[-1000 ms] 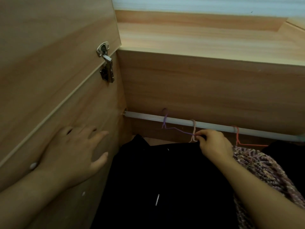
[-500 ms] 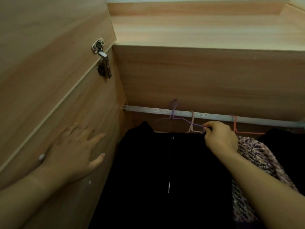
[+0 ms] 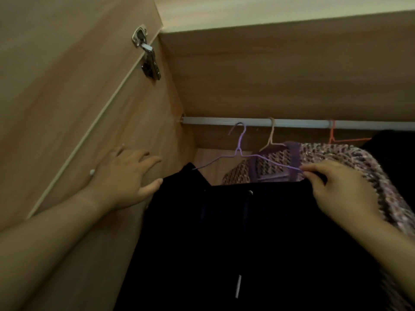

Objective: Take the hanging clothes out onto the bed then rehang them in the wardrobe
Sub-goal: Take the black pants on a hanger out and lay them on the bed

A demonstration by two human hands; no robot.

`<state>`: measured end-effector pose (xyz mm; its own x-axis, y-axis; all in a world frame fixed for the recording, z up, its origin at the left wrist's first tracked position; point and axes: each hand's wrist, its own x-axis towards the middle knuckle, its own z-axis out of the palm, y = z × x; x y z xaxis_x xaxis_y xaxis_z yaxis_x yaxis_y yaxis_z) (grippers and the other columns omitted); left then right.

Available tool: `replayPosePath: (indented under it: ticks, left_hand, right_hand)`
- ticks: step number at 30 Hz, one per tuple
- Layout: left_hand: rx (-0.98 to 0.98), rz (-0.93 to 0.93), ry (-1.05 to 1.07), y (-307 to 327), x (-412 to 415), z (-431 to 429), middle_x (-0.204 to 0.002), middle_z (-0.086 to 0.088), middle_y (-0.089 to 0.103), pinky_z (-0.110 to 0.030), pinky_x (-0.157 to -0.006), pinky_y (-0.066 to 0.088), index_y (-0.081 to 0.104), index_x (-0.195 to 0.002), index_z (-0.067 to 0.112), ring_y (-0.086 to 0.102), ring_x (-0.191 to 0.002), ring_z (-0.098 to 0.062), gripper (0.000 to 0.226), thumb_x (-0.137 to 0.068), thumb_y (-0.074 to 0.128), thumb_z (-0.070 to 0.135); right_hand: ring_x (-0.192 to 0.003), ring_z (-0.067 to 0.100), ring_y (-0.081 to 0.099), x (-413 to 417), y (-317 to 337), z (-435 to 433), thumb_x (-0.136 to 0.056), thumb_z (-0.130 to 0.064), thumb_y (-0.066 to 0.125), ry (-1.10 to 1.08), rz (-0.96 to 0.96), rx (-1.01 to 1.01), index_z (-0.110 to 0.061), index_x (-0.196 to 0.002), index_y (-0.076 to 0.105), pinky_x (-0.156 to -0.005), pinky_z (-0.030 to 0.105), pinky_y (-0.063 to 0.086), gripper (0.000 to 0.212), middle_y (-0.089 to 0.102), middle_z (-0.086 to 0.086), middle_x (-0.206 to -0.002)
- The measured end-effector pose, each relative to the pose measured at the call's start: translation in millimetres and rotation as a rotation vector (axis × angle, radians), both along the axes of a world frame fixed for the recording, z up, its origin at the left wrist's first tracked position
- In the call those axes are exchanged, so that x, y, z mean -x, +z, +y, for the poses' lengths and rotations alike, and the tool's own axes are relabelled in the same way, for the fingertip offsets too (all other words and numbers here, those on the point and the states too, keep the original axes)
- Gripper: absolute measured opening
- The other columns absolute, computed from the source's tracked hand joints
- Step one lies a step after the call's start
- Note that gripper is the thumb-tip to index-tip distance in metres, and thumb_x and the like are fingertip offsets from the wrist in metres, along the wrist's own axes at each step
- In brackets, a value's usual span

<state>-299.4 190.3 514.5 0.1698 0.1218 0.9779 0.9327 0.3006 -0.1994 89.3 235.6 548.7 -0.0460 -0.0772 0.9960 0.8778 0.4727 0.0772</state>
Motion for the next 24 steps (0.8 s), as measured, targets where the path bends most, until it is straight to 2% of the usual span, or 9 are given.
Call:
replayPosePath:
  ticks: [8,12,16,19,24]
  left_hand:
    - [0.167,-0.113,-0.116,-105,-25,-8,-0.114,-0.003,0.064,-0.04,-0.08,0.048,0.058,-0.125,0.027,0.063,-0.1,-0.026,0.066,-0.079,0.029,0.066]
    - [0.251,-0.166,-0.187,-166,-47,-22,-0.119,0.0,0.06,-0.039,-0.084,0.046,0.052,-0.131,0.028,0.059,-0.106,-0.023,0.068,-0.081,0.027,0.065]
    - [0.309,-0.206,-0.267,-215,-67,-41,-0.12,-0.003,0.059,-0.04,-0.084,0.046,0.052,-0.131,0.026,0.057,-0.107,-0.025,0.064,-0.082,0.031,0.062]
    - [0.354,-0.251,-0.325,-246,-78,-55,-0.122,-0.005,0.058,-0.04,-0.085,0.046,0.053,-0.131,0.025,0.056,-0.109,-0.027,0.064,-0.083,0.031,0.06]
    - [0.448,-0.341,-0.422,-302,-83,-74,-0.123,-0.005,0.057,-0.042,-0.088,0.046,0.053,-0.13,0.021,0.055,-0.112,-0.027,0.064,-0.083,0.032,0.059]
  right_hand:
    - [-0.084,0.023,0.065,-21,-94,5,-0.086,-0.019,0.062,0.105,-0.064,0.009,-0.024,-0.096,0.071,-0.066,0.032,0.05,0.015,0.068,-0.006,-0.096]
    - [-0.081,0.02,0.065,-27,-148,-4,-0.086,-0.021,0.062,0.143,-0.086,0.066,-0.025,-0.097,0.072,-0.063,0.027,0.048,0.015,0.068,-0.009,-0.097]
    - [-0.07,0.013,0.062,-32,-199,-21,-0.088,-0.024,0.061,0.131,-0.114,0.095,-0.026,-0.098,0.072,-0.054,0.019,0.037,0.015,0.068,-0.01,-0.097]
    - [-0.081,0.008,0.055,-39,-234,-40,-0.088,-0.03,0.051,0.131,-0.153,0.126,-0.024,-0.099,0.071,-0.055,0.016,0.036,0.024,0.068,-0.01,-0.097]
    - [-0.087,0.005,0.056,-57,-286,-94,-0.089,-0.032,0.049,0.065,-0.102,0.2,-0.027,-0.102,0.071,-0.057,0.023,0.045,0.026,0.067,-0.012,-0.1]
